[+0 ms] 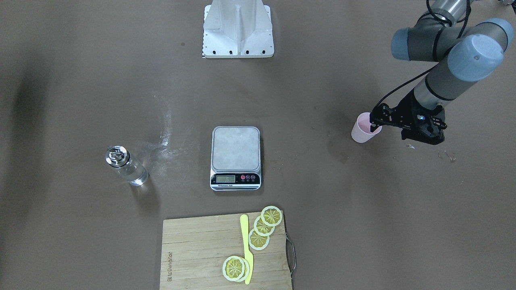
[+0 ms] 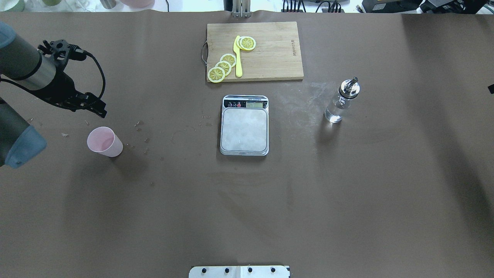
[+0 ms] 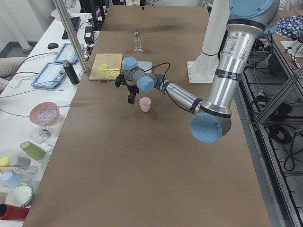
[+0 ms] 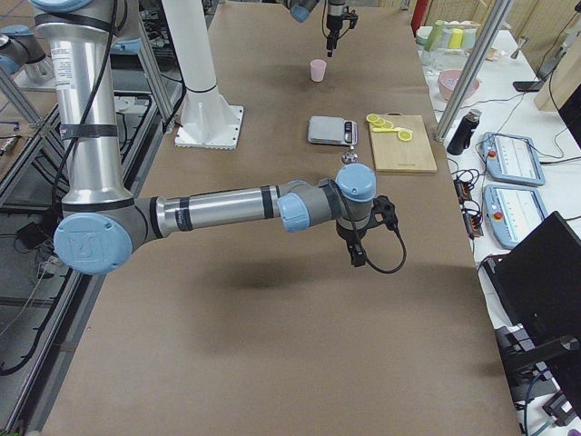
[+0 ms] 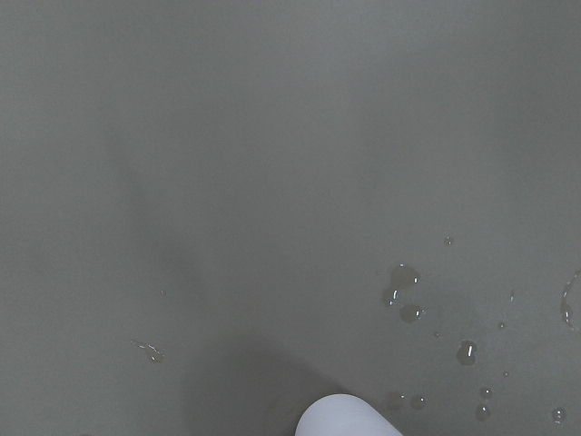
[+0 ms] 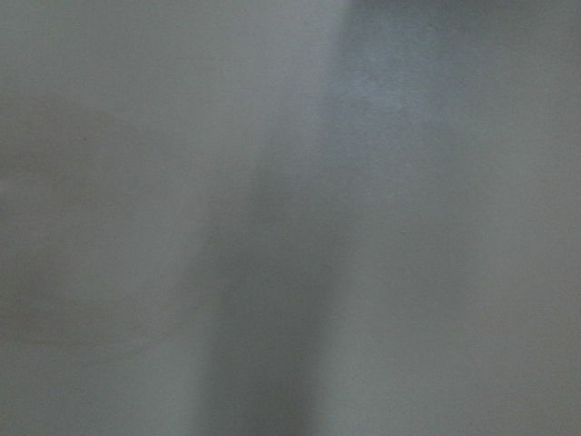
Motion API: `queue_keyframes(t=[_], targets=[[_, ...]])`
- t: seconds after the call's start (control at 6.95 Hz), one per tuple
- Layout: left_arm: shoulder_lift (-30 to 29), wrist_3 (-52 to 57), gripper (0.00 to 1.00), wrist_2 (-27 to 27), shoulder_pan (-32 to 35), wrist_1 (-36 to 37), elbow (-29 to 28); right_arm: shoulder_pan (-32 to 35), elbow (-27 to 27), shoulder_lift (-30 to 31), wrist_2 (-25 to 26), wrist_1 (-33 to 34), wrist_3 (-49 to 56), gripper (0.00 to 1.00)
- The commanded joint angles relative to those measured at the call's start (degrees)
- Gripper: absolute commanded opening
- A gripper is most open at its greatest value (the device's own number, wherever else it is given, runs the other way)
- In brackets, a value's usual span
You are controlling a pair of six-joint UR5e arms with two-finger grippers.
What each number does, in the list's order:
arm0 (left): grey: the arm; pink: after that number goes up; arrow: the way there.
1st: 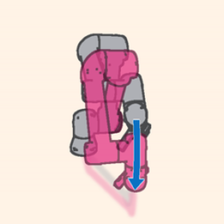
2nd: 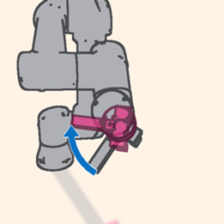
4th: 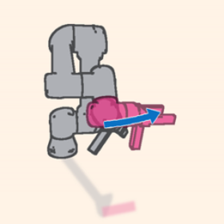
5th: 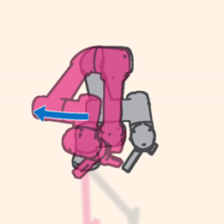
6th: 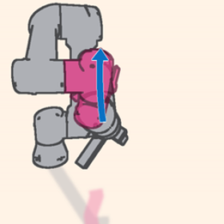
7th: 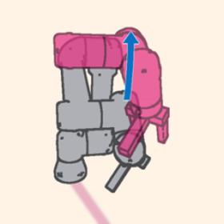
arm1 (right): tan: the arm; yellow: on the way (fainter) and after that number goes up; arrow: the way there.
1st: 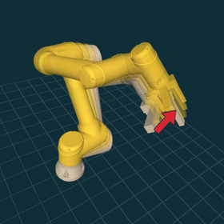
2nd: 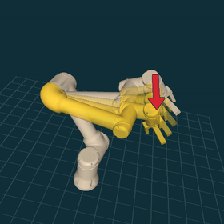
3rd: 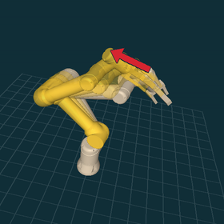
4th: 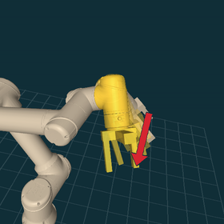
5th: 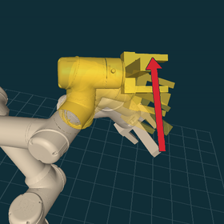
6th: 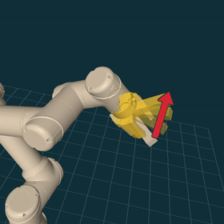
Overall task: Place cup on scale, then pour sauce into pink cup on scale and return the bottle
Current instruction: 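Grasp the pink cup with the left gripper while the right arm moves in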
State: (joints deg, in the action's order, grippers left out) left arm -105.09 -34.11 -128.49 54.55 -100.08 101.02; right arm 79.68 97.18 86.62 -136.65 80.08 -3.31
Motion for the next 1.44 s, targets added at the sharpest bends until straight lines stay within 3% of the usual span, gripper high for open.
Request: queue_keyframes(t=[0.0,0.29,1.3], targets=[[2.06,0.27,0.97,0.08,-0.67,-3.25,-0.9,-4.69,2.48,-1.18,-0.11,-0.01,-0.64,1.0],[5.23,-0.07,0.97,-0.01,-0.67,-10.81,-3.01,-8.2,3.88,-1.98,0.07,-0.45,-3.34,1.0],[4.71,-0.16,0.97,-0.01,-4.01,-11.1,-3.98,-10.51,6.53,-1.72,1.12,-0.62,-6.97,1.0]])
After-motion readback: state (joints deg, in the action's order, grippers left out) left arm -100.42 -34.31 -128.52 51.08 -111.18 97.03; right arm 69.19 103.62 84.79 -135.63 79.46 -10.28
